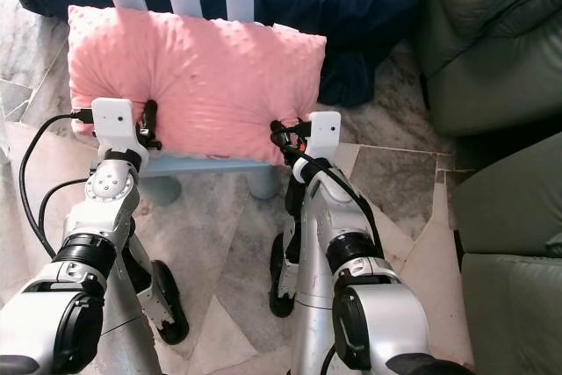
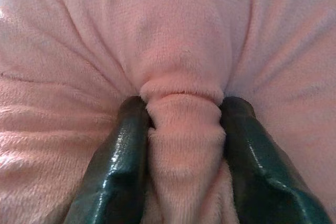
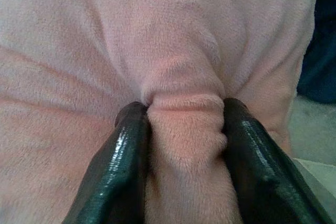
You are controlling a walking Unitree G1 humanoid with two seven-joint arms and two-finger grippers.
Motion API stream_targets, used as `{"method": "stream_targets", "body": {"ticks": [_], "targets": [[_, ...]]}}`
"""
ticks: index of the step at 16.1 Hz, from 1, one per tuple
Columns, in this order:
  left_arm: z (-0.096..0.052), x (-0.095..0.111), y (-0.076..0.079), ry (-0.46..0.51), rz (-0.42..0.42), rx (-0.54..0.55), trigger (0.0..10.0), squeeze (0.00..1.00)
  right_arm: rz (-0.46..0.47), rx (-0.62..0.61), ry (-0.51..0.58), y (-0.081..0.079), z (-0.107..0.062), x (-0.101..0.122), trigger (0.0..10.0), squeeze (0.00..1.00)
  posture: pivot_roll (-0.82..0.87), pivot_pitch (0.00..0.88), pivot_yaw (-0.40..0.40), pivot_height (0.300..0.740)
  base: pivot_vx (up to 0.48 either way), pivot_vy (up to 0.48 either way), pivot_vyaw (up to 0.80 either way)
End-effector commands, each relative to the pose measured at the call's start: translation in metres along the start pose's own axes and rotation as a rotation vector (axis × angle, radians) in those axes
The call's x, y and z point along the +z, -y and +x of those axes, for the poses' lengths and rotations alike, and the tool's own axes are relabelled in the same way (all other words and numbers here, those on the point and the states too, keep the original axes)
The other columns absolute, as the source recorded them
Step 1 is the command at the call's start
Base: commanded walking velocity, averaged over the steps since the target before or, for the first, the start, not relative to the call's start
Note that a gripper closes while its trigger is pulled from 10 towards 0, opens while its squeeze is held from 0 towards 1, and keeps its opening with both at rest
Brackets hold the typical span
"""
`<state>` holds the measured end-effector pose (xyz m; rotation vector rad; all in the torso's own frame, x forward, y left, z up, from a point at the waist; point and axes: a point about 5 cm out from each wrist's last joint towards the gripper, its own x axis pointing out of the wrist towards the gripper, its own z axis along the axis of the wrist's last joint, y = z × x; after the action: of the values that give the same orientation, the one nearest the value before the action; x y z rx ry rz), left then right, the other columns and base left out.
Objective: Move the pillow to the sofa
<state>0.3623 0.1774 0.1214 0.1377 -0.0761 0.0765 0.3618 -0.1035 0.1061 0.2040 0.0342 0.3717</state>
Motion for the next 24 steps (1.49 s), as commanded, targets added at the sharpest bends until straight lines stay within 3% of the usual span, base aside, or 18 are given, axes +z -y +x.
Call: {"method": "stream_targets", "body": {"ticks": [1, 6, 10, 12, 15, 18, 21, 23, 24], "targets": [[-0.019, -0.041, 0.003, -0.184, 0.031, -0.022, 0.0, 0.0, 0.036, -0.037, -0.127, 0.006, -0.015, -0.032, 0.0, 0.0, 0.01, 0.462, -0.114, 0.434, 0.0, 0.0, 0.0], [-0.014, -0.036, 0.002, -0.165, 0.033, -0.002, 0.0, 0.0, 0.031, -0.041, -0.132, 0.007, -0.014, -0.031, 0.0, 0.0, 0.01, 0.424, -0.112, 0.434, 0.0, 0.0, 0.0], [-0.019, -0.04, -0.006, -0.155, 0.03, 0.047, 0.0, 0.0, 0.064, -0.098, -0.113, 0.017, -0.01, -0.022, 0.0, 0.0, 0.04, 0.289, -0.088, 0.434, 0.0, 0.0, 0.0], [-0.017, -0.028, -0.004, -0.08, 0.042, 0.049, 0.0, 0.0, 0.013, -0.085, -0.091, 0.018, -0.005, -0.011, 0.0, 0.0, 0.04, 0.217, -0.085, 0.434, 0.0, 0.0, 0.0], [-0.025, -0.027, 0.0, -0.043, 0.014, 0.067, 0.0, 0.0, -0.033, -0.085, -0.063, 0.021, -0.008, -0.009, 0.0, 0.0, 0.03, 0.154, -0.077, 0.434, 0.0, 0.0, 0.0], [-0.054, -0.027, 0.001, 0.009, 0.023, 0.035, 0.0, 0.0, -0.066, -0.102, 0.002, 0.032, -0.03, -0.019, 0.0, 0.0, 0.05, 0.075, -0.072, 0.434, 0.0, 0.0, 0.0], [-0.087, -0.037, -0.004, -0.052, -0.011, 0.028, 0.0, 0.0, -0.099, -0.156, 0.077, 0.032, -0.055, -0.022, 0.0, 0.0, 0.06, 0.047, -0.059, 0.434, 0.0, 0.0, 0.0], [-0.106, -0.031, -0.001, -0.073, -0.037, -0.012, 0.0, 0.0, -0.146, -0.149, 0.119, 0.019, -0.077, -0.018, 0.0, 0.0, 0.05, 0.047, -0.052, 0.434, 0.0, 0.0, 0.0], [-0.107, -0.03, 0.001, -0.078, -0.046, -0.034, 0.0, 0.0, -0.175, -0.145, 0.121, 0.016, -0.082, -0.017, 0.0, 0.0, 0.05, 0.048, -0.052, 0.434, 0.0, 0.0, 0.0]]}}
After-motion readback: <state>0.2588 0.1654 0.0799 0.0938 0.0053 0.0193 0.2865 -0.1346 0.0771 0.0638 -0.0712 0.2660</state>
